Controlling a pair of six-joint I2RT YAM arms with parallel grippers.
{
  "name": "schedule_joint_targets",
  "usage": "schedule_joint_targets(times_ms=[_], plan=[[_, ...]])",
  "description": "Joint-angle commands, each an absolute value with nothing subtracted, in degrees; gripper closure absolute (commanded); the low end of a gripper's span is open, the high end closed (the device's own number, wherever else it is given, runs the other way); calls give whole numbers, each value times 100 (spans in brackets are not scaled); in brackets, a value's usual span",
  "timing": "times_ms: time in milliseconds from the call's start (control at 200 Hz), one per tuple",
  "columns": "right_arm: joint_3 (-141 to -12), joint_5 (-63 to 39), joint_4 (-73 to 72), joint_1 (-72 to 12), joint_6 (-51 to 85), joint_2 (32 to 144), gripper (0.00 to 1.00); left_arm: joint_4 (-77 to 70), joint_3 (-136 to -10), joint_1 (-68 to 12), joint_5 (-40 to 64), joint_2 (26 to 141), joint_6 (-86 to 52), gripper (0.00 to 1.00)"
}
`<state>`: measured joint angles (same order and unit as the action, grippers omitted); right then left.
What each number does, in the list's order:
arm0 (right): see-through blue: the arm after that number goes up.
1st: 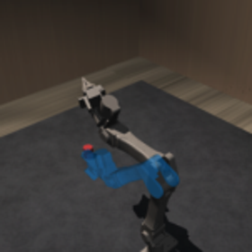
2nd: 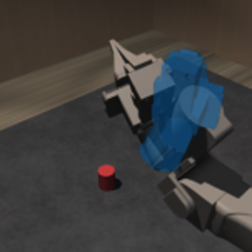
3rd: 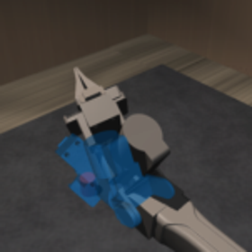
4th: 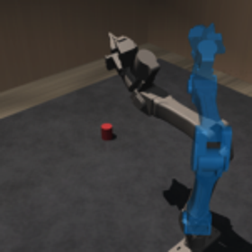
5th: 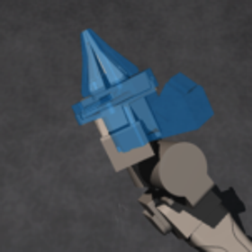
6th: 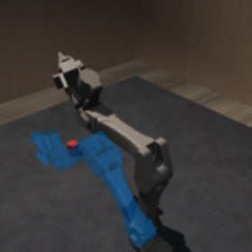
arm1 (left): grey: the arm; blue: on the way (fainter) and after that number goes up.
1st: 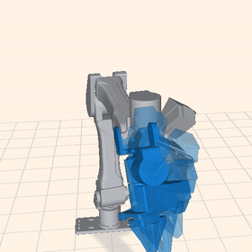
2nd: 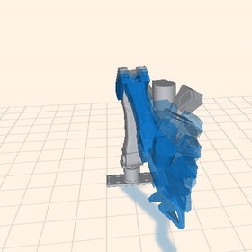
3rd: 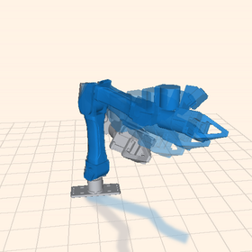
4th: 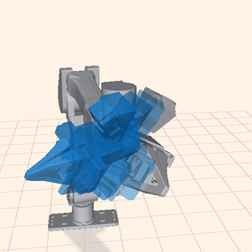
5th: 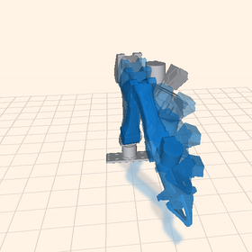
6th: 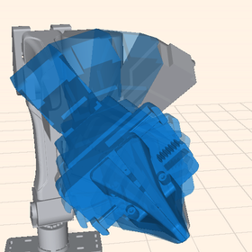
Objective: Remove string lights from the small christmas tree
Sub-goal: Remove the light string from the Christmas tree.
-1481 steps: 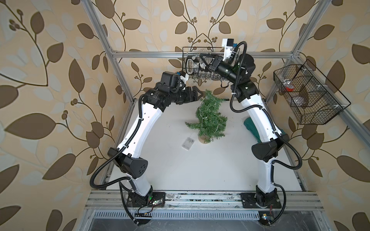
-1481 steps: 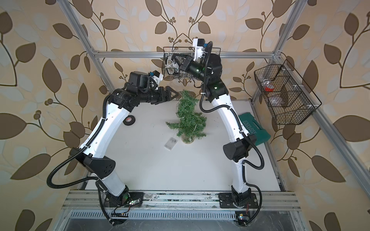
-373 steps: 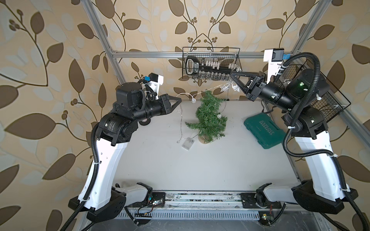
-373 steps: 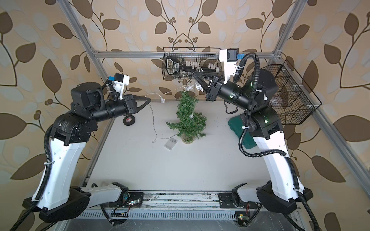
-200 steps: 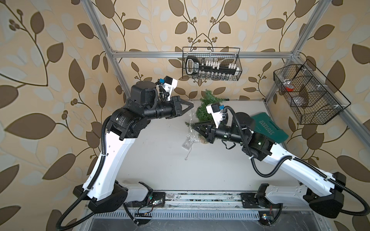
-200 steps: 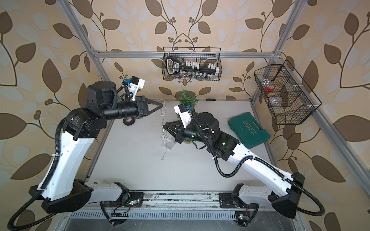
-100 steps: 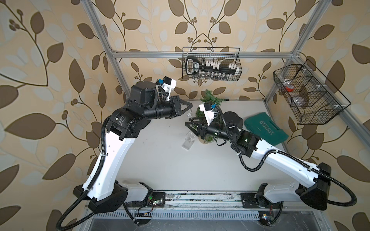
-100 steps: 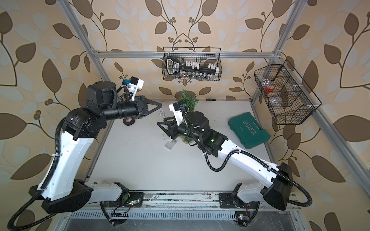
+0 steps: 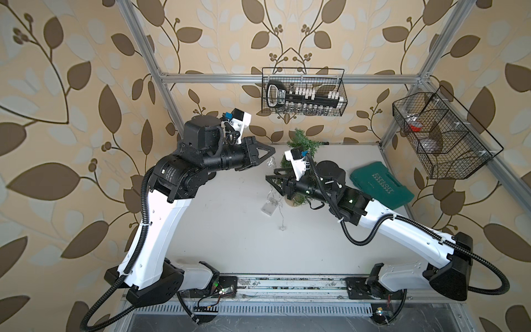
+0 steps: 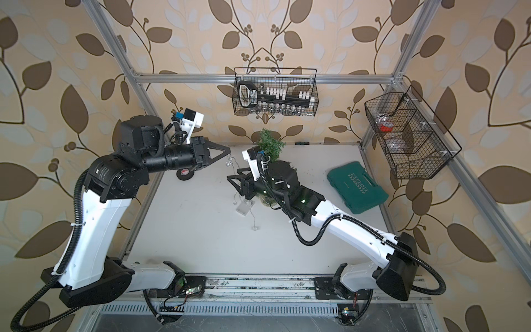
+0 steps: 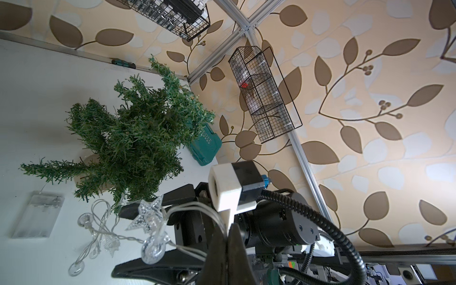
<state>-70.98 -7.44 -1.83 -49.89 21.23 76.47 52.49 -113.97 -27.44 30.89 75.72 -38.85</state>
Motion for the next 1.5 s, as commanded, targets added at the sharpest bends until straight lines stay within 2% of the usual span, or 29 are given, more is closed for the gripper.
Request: schedule_joint_targets(times_ms=[0,195,470,540,665,720,840,965,1040,1110,1340,1495], plan=[[-7086,-490,-7,-5014,1883,7238,47,5194,-11523,-2782,3026,7572,-3740,100],[-7337,-513,87,-5018,1711,7451,39,5186,-11470,-2786,3021,7551,-3722,100],[-7586,-843,-61,-5011,1773,7972,40,5159,-11456,-2782,2997,7495,-3756,100],[-7655,-847,-140,-5011,1824,8092,49,5159,-11461,-2786,2997,7496,-3753,100],[-7936,-992,59,-5010,1953,8209,74,5106,-11505,-2785,2993,7540,-3727,100],[-7950,-1013,191,-5019,2036,8099,85,5106,-11564,-2785,2965,7587,-3689,100],[-7824,-892,586,-5058,2224,7587,100,5115,-11681,-2772,2962,7765,-3648,100],[-7752,-665,1235,-5063,2418,6865,100,5089,-11982,-2751,2936,7933,-3547,87],[-7778,-506,1691,-5063,2474,6441,100,5089,-12018,-2679,2885,8005,-3494,60],[-7825,-241,2131,-5063,2510,6029,100,5080,-12023,-2600,2808,8054,-3435,44],[-8481,1366,3740,-5054,2414,5179,100,5050,-11778,-2479,2681,8147,-3321,45],[-8992,3032,4442,-5054,2245,5210,100,4968,-11249,-2437,2654,8088,-3327,46]])
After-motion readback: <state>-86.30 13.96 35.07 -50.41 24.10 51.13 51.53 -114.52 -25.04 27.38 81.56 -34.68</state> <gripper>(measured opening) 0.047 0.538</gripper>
